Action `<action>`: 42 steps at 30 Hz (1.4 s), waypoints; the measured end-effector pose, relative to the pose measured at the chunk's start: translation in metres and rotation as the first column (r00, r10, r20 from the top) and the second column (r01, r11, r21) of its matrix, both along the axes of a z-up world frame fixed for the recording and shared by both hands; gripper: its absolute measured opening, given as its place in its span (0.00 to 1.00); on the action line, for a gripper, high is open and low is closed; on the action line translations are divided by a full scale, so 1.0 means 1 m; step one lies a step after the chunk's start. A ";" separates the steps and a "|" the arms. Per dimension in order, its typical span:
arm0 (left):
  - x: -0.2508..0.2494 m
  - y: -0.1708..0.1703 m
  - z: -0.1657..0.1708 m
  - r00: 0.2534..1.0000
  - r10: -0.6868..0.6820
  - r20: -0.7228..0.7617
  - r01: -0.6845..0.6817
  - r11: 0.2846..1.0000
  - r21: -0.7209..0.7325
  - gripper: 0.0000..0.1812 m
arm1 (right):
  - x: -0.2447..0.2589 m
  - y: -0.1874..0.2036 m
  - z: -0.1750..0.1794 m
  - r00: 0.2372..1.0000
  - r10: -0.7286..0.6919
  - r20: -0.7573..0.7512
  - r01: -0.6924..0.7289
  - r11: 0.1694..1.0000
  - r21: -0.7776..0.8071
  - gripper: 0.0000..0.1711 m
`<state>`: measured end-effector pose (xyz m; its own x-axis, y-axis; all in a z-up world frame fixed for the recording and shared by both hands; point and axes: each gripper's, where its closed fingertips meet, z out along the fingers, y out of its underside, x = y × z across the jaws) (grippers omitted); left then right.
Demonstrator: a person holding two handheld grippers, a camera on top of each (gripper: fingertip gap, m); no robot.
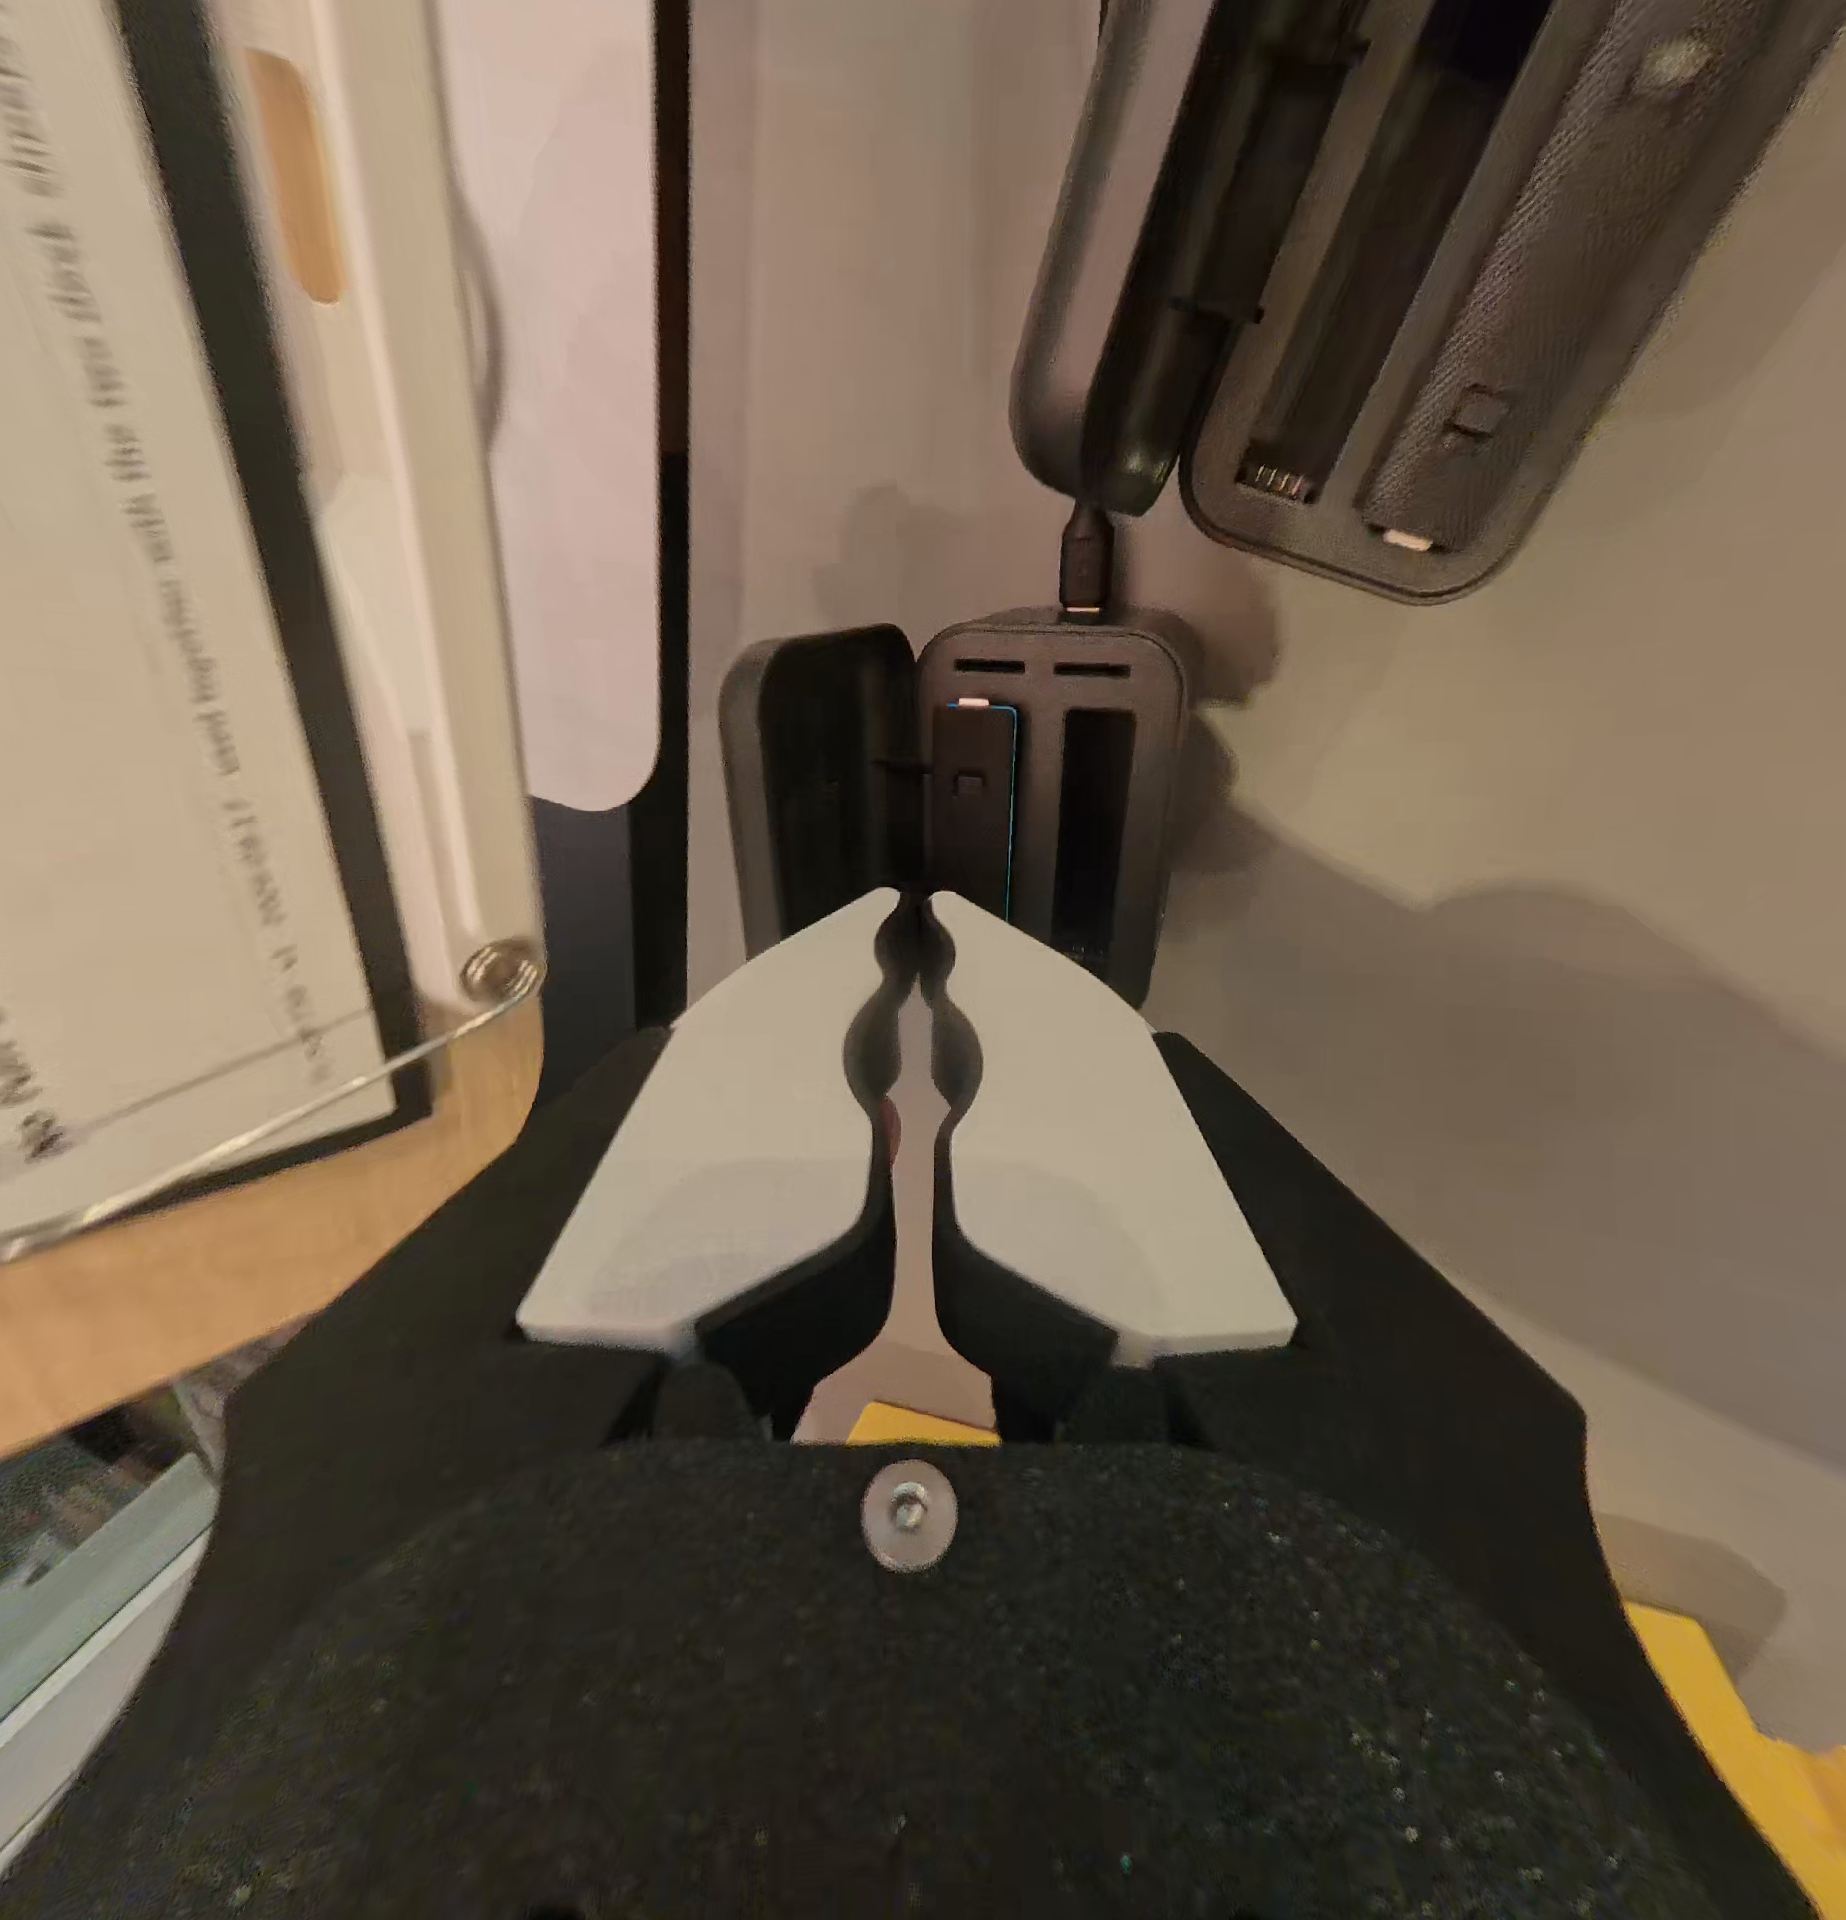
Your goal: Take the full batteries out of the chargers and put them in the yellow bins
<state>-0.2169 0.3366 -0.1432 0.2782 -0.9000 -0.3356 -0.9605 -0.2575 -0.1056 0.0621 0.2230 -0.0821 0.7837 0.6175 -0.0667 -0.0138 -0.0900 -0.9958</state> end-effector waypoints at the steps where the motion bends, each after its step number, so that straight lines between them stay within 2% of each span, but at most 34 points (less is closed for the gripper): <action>1: 0.001 -0.002 0.009 0.999 0.004 0.034 -0.005 1.000 0.024 0.00 | 0.001 0.000 0.000 1.000 -0.005 -0.004 0.005 1.000 -0.001 0.00; 4: -0.003 -0.009 0.051 0.991 -0.001 0.130 -0.019 0.988 0.150 0.01 | 0.005 0.002 0.001 0.999 -0.032 -0.002 0.032 0.999 0.000 0.00; 7: -0.025 -0.028 0.094 0.987 0.006 0.163 -0.046 0.969 0.243 0.03 | 0.008 0.004 0.000 0.998 -0.056 -0.007 0.056 0.998 -0.005 0.00; 10: -0.067 -0.052 0.127 0.987 0.049 0.152 -0.093 0.950 0.297 0.07 | 0.008 0.005 -0.001 0.998 -0.056 -0.014 0.056 0.998 -0.018 0.00; 14: -0.137 -0.085 0.147 0.977 0.171 0.128 -0.202 0.934 0.294 0.11 | 0.005 0.003 -0.001 0.999 -0.046 -0.009 0.046 0.999 -0.016 0.00; 20: -0.228 -0.128 0.128 0.932 0.359 0.057 -0.362 0.899 0.246 0.11 | -0.001 0.001 -0.005 1.000 -0.027 0.006 0.027 0.999 -0.023 0.00; 23: -0.256 -0.130 0.112 0.888 0.447 0.105 -0.459 0.858 0.230 0.12 | -0.004 0.001 -0.010 0.999 -0.019 0.026 0.020 0.999 -0.030 0.00; 26: -0.272 -0.124 0.095 0.867 0.477 0.141 -0.498 0.839 0.222 0.18 | -0.005 0.000 -0.015 0.998 -0.018 0.056 0.020 0.999 -0.029 0.00; 29: -0.274 -0.114 0.078 0.877 0.454 0.159 -0.479 0.855 0.198 0.28 | -0.006 0.001 -0.018 0.998 -0.015 0.069 0.017 0.999 -0.031 0.00; 33: -0.276 -0.100 0.064 0.908 0.412 0.075 -0.419 0.890 0.180 0.39 | -0.006 0.002 -0.023 0.997 -0.009 0.080 0.012 0.999 -0.043 0.00; 38: -0.281 -0.084 0.053 0.931 0.363 -0.044 -0.356 0.927 0.119 0.42 | -0.008 0.002 -0.028 0.996 0.008 0.090 -0.003 0.999 -0.053 0.00; 42: -0.282 -0.072 0.045 0.940 0.318 -0.123 -0.311 0.948 0.072 0.40 | -0.009 0.002 -0.031 0.995 0.019 0.093 -0.013 0.998 -0.063 0.00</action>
